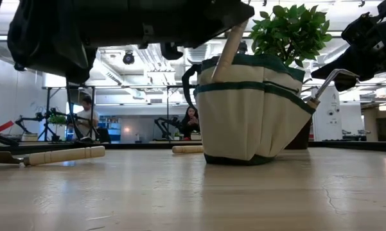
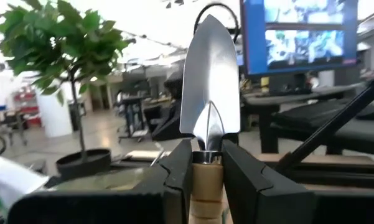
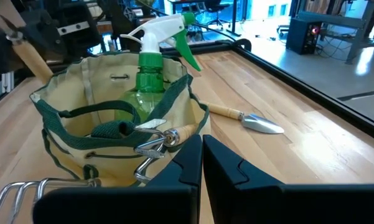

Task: Pick & Place Garden tools in Gardening bag
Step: Put the middle brown trowel into the green gardening bag

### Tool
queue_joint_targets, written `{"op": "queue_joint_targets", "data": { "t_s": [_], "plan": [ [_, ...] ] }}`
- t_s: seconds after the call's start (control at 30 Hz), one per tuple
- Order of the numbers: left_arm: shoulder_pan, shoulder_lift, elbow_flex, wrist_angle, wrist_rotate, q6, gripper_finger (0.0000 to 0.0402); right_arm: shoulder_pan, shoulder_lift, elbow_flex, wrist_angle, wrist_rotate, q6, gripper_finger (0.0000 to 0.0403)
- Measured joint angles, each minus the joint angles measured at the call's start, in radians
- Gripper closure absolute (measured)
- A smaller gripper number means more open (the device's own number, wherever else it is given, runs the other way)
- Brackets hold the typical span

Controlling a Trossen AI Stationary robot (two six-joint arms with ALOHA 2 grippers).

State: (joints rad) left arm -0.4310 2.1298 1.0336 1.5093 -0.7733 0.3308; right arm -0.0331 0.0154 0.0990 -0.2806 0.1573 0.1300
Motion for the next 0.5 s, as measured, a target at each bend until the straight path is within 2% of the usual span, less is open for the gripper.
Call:
{"op": "queue_joint_targets", "data": {
  "t_s": [0.33, 0.5],
  "plan": [
    [0.018, 0.038, -0.003, 0.001, 0.007, 0.008, 0.0336, 0.000, 0.000, 0.000, 0.000, 0.000, 0.000, 0.0394],
    [0.023, 0.038, -0.008, -0.003, 0.041, -0.005, 0.0336, 0.000, 0.000, 0.000, 0.000, 0.000, 0.000, 0.0394]
  ]
}}
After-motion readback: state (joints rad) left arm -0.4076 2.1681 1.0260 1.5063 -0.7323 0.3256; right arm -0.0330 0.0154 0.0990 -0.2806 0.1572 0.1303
